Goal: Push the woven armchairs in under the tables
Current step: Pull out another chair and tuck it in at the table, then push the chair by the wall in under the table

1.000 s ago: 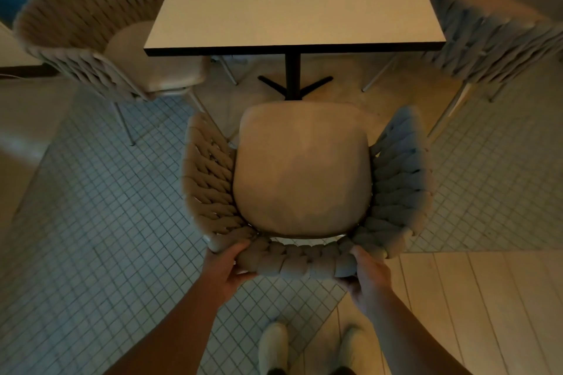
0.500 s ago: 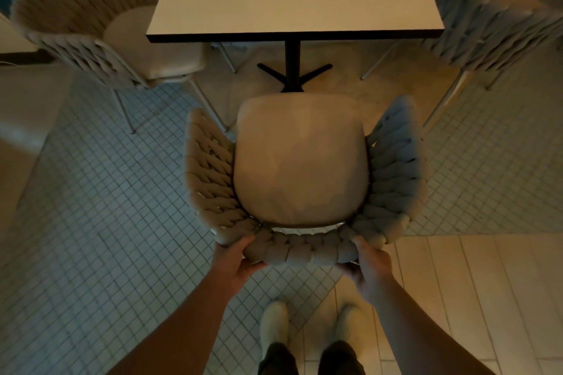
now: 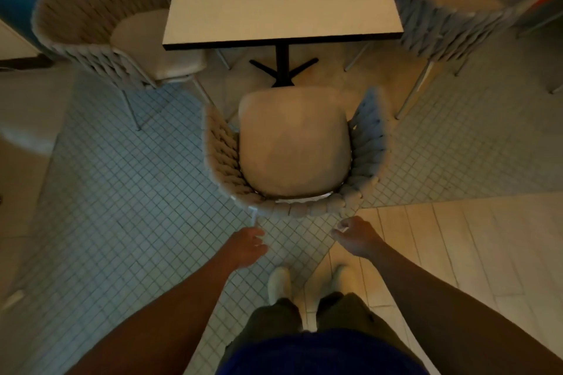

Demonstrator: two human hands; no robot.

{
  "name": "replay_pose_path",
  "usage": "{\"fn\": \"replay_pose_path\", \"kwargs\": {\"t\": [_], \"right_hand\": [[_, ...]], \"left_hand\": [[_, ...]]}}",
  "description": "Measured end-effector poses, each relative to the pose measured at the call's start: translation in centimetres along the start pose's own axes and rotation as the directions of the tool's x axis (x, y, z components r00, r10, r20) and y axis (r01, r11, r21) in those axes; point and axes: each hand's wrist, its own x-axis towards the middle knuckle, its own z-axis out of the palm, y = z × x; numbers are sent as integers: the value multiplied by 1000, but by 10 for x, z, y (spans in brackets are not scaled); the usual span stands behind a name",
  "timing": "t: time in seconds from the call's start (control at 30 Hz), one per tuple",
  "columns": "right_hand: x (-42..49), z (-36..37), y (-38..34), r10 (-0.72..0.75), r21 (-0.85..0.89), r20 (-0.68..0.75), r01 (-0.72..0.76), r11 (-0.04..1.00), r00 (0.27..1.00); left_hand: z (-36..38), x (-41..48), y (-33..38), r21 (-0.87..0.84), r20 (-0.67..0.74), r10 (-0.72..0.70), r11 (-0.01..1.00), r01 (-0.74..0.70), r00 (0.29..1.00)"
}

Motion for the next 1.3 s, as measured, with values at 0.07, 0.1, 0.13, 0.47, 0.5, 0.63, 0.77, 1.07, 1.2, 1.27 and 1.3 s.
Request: {"fn": "replay_pose_path", "kwargs": {"t": [0.07,0.1,0.13,0.47,0.5,0.63,0.77,1.07,1.2,1.27,1.3], "right_hand": [[-11,-2,0,-33,-41,0,32,999,999],[-15,-1,2,-38,-58,2,38,998,999],[-18,-1,4,-46,-70,-6,46,997,999],[-18,-17,19,-87,-88,-102,78,993,991],[-19,-23,25,-80,-75,-115,71,995,990],[-17,-44,55,-45,-32,-151,41,999,987],[-12,-83,108,-20,66,-160,31,997,987],[-7,-234,256,38,166,-184,-7,986,982],[1,-295,290,49,204,-173,-13,979,984],[12,-321,298,47,217,-183,-6,976,982],[13,-322,297,42,222,-174,-2,975,984]], "left_hand": [[-2,-11,0,96,25,26,995,-29,999],[-2,-15,-2,118,38,28,993,-32,999],[-3,-18,-2,127,45,34,991,-39,998],[0,3,48,238,100,154,955,-174,983],[4,7,59,234,109,167,954,-188,980],[26,19,98,259,145,209,935,-241,967],[68,36,157,335,208,199,906,-261,958],[202,58,330,377,250,203,880,-288,947],[238,60,405,325,240,261,886,-331,935],[248,70,436,307,240,274,889,-340,931],[250,71,438,312,246,271,887,-341,930]]}}
